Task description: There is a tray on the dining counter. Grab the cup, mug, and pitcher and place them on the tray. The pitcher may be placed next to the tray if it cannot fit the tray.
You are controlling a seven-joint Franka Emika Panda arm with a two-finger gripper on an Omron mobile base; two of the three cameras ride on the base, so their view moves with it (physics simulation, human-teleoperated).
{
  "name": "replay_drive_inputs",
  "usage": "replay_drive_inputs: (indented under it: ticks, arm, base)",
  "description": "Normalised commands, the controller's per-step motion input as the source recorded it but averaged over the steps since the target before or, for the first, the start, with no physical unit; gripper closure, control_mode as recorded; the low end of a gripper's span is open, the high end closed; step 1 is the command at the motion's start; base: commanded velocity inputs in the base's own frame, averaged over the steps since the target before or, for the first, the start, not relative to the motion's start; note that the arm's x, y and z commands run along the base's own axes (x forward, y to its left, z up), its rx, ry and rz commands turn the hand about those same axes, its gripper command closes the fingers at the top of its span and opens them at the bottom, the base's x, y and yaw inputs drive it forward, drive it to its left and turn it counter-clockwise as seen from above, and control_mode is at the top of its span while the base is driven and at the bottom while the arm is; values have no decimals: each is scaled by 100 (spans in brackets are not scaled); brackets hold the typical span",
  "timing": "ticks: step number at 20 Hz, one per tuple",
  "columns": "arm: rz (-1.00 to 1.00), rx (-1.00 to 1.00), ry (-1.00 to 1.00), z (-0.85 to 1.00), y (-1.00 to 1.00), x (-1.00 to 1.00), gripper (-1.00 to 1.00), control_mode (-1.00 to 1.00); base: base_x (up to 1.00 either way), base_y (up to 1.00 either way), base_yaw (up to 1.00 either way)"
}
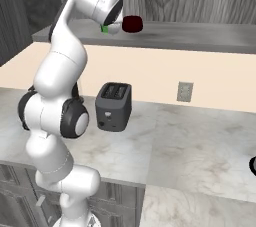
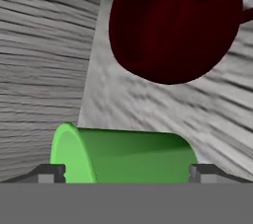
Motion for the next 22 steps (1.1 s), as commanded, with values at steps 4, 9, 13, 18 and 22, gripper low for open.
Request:
replay_drive_inputs:
  ticks: [4,9,13,18,22]
  arm:
    - [0,3,14,-4,0,0,-100,-100]
    - [0,2,12,-5,0,0,-100,-100]
    - [0,0,0,0,0,0,-100,-100]
    - [0,0,0,0,0,0,-100,-100]
    - [0,0,0,0,0,0,-100,-100]
  base:
    - [0,0,0]
    - [0,0,0]
    - [0,0,0]
    - [0,0,0]
    - [0,0,0]
